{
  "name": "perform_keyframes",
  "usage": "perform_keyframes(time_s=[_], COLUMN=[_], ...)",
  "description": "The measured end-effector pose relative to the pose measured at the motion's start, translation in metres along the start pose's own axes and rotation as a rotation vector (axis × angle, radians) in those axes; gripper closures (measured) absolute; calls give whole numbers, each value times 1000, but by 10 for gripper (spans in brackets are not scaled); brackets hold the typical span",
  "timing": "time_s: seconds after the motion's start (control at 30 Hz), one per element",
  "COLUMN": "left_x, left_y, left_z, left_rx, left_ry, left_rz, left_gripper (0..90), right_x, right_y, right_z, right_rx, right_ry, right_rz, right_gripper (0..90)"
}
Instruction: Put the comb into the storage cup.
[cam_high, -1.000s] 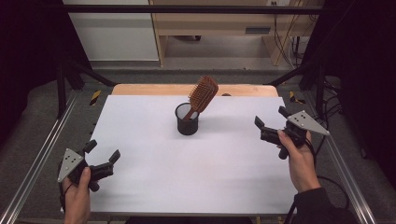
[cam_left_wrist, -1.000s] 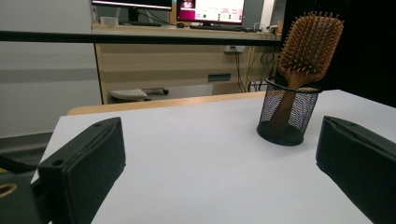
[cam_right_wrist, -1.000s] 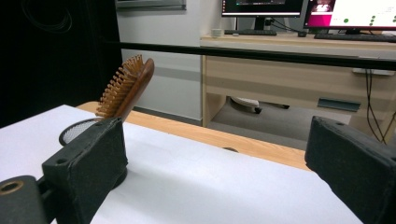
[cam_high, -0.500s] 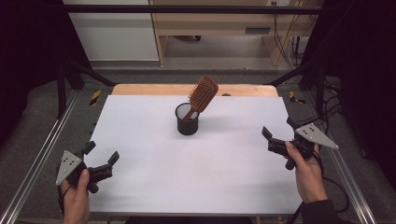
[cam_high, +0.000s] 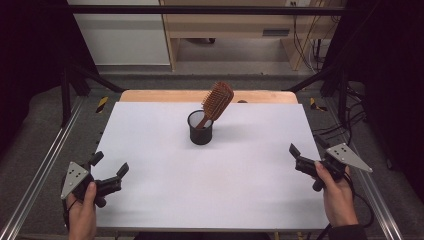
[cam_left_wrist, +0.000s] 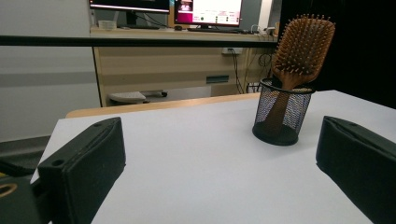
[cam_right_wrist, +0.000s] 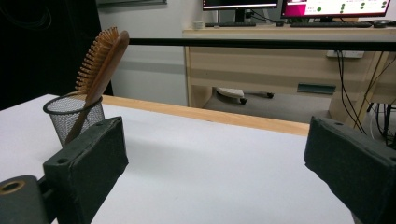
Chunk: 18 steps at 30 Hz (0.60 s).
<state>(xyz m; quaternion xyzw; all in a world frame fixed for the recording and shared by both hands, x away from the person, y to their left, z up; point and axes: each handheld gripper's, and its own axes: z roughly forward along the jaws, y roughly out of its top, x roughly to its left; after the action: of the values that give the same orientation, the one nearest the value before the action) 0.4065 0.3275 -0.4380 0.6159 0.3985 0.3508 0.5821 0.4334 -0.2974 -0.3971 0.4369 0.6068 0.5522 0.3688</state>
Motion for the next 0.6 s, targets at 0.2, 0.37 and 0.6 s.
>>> perform_keyframes(time_s=[0.2,0.37,0.6], left_x=[0,0,0], left_y=[0,0,0], left_z=[0,-1,-1], left_rx=[-4,-6,-8], left_ry=[0,0,-6], left_rz=[-3,-5,-2], left_gripper=[16,16,16], right_x=[-7,-10,-11], right_y=[-8,-17,-27], right_z=[-9,-14,-18], right_rx=[5,16,28], right_ry=[-14,-25,-30], right_rz=[13,16,11], right_gripper=[51,41,24])
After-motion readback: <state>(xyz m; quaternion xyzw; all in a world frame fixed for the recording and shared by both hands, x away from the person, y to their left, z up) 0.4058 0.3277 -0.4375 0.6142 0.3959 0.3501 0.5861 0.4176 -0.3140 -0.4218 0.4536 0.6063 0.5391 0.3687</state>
